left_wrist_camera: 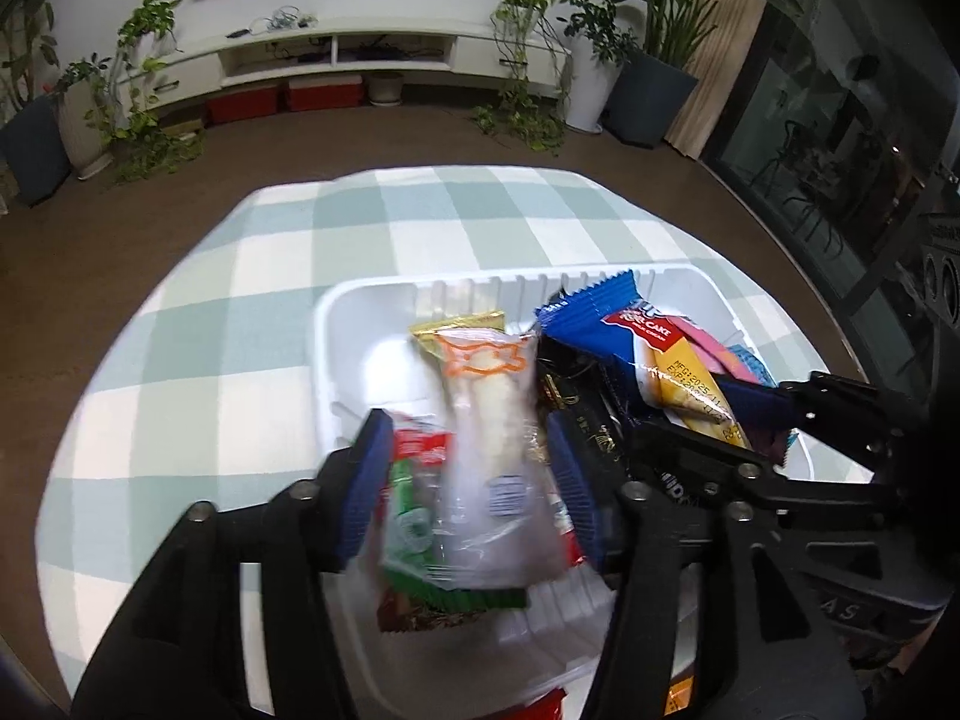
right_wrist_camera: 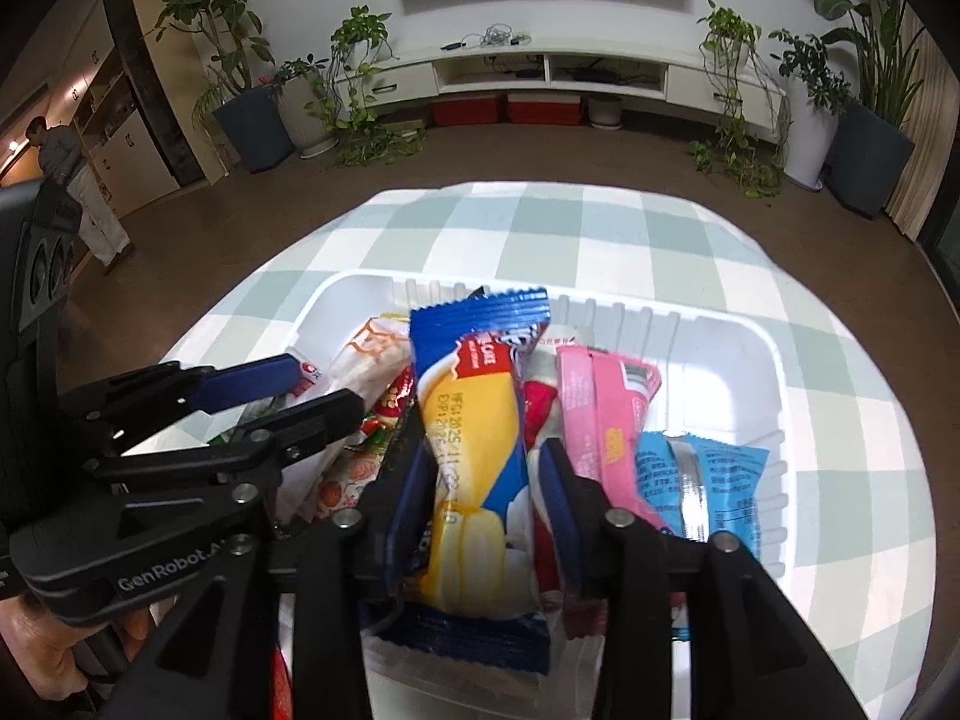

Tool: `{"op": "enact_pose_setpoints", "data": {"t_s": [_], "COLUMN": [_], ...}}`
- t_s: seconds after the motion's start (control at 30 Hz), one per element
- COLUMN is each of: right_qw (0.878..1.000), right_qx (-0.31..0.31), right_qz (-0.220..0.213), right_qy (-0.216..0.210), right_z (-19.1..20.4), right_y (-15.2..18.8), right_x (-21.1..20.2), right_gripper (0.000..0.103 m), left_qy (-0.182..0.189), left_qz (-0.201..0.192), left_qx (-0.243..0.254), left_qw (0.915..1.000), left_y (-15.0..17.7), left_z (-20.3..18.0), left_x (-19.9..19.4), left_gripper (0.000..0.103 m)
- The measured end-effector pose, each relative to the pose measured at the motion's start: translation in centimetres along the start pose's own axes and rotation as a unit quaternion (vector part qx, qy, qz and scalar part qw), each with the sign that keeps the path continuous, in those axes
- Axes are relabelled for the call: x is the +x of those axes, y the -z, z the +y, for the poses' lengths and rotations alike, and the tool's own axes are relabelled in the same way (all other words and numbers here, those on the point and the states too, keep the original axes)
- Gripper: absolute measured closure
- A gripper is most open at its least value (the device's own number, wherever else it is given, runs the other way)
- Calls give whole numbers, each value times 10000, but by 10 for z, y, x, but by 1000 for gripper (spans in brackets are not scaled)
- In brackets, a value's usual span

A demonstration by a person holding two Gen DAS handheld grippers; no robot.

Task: Organize snacks
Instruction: 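Open both grippers to release the packets and withdraw from the tray, then grasp the red Mylikes packet with the left gripper while the right grasps the orange packet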

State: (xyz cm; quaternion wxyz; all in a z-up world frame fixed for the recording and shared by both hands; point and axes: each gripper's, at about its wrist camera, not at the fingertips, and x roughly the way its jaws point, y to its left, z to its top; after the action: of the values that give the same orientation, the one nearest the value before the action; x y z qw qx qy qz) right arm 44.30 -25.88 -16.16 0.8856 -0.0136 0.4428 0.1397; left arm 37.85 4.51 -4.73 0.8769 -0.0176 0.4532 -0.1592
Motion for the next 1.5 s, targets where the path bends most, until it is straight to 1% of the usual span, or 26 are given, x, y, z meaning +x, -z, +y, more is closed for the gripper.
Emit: {"op": "enact_pose_setpoints", "data": {"t_s": [0.07, 0.1, 0.13, 0.17, 0.2, 0.23, 0.27, 0.3, 0.4, 0.53, 0.63, 0.73, 0.77, 0.87, 0.97, 1.1, 1.23, 1.3, 1.37, 1.4, 1.47, 1.5], "right_qw": [10000, 10000, 9999, 9998, 9996, 9994, 9992, 9990, 9981, 9974, 9972, 9962, 9956, 9941, 9938, 9925, 9923, 9927, 9929, 9930, 9930, 9930], "right_qx": [-13, -29, -47, -45, -23, -1, 15, 33, 122, 285, 365, 502, 583, 800, 887, 1060, 1097, 1051, 1017, 1012, 1033, 1042], "right_qz": [-51, -89, -146, -203, -271, -341, -395, -440, -575, -603, -585, -613, -624, -541, -479, -344, -301, -344, -374, -377, -350, -337], "right_qy": [-4, 12, 42, 48, 21, -34, -84, -118, -186, -264, -286, -360, -391, -501, -461, -494, -487, -488, -480, -471, -459, -453], "right_z": [1, 2, 3, 3, 2, 1, 1, 0, -4, -7, -6, -7, -7, -8, -7, -10, -10, -8, -7, -7, -8, -8], "right_y": [1, 2, 4, 5, 8, 12, 15, 21, 44, 75, 100, 122, 130, 151, 171, 189, 197, 197, 197, 197, 198, 198], "right_x": [-7, -11, -17, -23, -30, -38, -45, -52, -75, -94, -104, -115, -118, -121, -122, -118, -117, -120, -121, -120, -119, -118], "right_gripper": [47, 44, 38, 32, 29, 23, 17, 15, 12, 10, 10, 10, 10, 10, 10, 10, 10, 10, 10, 10, 10, 10], "left_qy": [10, 5, -4, -22, -39, -65, -74, -95, -137, -177, -294, -208, -242, -463, -713, -943, -996, -977, -1004, -1021, -1032, -1036], "left_qz": [-68, -119, -181, -246, -286, -322, -347, -402, -503, -523, -449, -282, -199, 197, 248, 331, 402, 413, 381, 380, 372, 364], "left_qx": [-48, -76, -107, -142, -178, -228, -252, -287, -340, -334, -404, -625, -679, -934, -1011, -1034, -1092, -1110, -1022, -977, -909, -865], "left_qw": [10000, 9999, 9998, 9996, 9994, 9992, 9991, 9987, 9981, 9979, 9977, 9974, 9972, 9944, 9920, 9896, 9882, 9881, 9889, 9892, 9898, 9902], "left_y": [2, 3, 5, 7, 10, 14, 18, 24, 44, 80, 109, 133, 139, 148, 152, 153, 153, 152, 150, 150, 149, 150], "left_z": [3, 4, 5, 5, 6, 6, 6, 5, -2, -16, -23, -28, -31, -34, -39, -46, -49, -47, -48, -48, -49, -49], "left_x": [-10, -17, -24, -33, -40, -48, -55, -64, -85, -102, -108, -105, -103, -90, -79, -66, -53, -48, -46, -46, -47, -47], "left_gripper": [39, 37, 32, 23, 18, 8, 1, 1, 0, 0, 0, 0, 0, 0, 1, 0, 2, 9, 25, 27, 39, 41]}}
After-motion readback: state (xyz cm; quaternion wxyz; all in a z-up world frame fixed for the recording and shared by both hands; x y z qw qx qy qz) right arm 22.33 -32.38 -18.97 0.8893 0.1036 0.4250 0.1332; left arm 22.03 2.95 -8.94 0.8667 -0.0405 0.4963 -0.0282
